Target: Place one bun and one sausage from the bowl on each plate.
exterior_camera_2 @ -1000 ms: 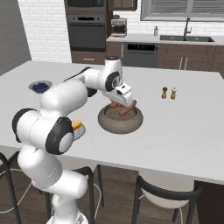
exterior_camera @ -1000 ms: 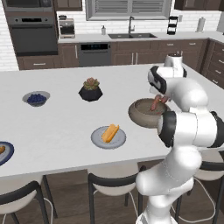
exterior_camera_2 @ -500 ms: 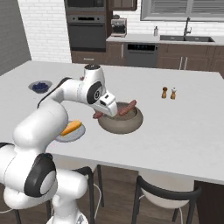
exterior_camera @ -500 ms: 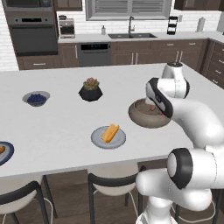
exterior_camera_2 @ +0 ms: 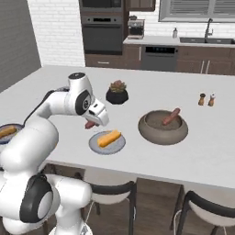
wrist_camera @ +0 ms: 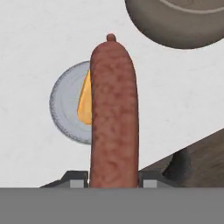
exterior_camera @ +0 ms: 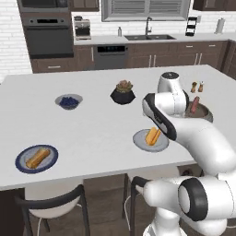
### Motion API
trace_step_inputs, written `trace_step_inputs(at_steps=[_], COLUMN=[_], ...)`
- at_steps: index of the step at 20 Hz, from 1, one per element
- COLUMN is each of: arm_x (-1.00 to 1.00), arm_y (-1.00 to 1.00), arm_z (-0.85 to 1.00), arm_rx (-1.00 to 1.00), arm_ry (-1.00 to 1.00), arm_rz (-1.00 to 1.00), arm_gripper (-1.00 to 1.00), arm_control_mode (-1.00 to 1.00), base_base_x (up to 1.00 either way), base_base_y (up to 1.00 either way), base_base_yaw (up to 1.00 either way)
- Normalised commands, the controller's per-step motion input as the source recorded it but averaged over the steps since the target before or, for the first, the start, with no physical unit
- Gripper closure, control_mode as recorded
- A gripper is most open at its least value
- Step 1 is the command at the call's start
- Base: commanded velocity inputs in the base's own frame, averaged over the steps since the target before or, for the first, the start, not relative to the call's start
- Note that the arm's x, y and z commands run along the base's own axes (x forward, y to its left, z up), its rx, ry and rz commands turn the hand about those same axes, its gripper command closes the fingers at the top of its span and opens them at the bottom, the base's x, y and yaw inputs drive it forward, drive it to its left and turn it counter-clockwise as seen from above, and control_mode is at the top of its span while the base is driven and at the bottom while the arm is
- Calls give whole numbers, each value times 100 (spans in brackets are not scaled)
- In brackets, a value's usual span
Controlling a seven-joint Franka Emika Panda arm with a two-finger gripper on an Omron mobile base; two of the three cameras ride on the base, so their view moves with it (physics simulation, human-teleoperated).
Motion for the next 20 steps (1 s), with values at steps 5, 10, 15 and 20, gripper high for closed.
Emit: trace_step_inputs(at_steps=[5,10,15,20], arm_x=[0,0,0,0], arm_y=[0,0,0,0], arm_z=[0,0,0,0], arm_rx=[0,0,0,0], arm_ry=[0,0,0,0], arm_rz=[0,0,0,0], arm_gripper=[100,100,100,100], arm_control_mode=[100,100,100,100], base_base_x=[-94,-39,34,66], base_base_y=[100,100,100,75], base_base_yaw=[3,1,0,0])
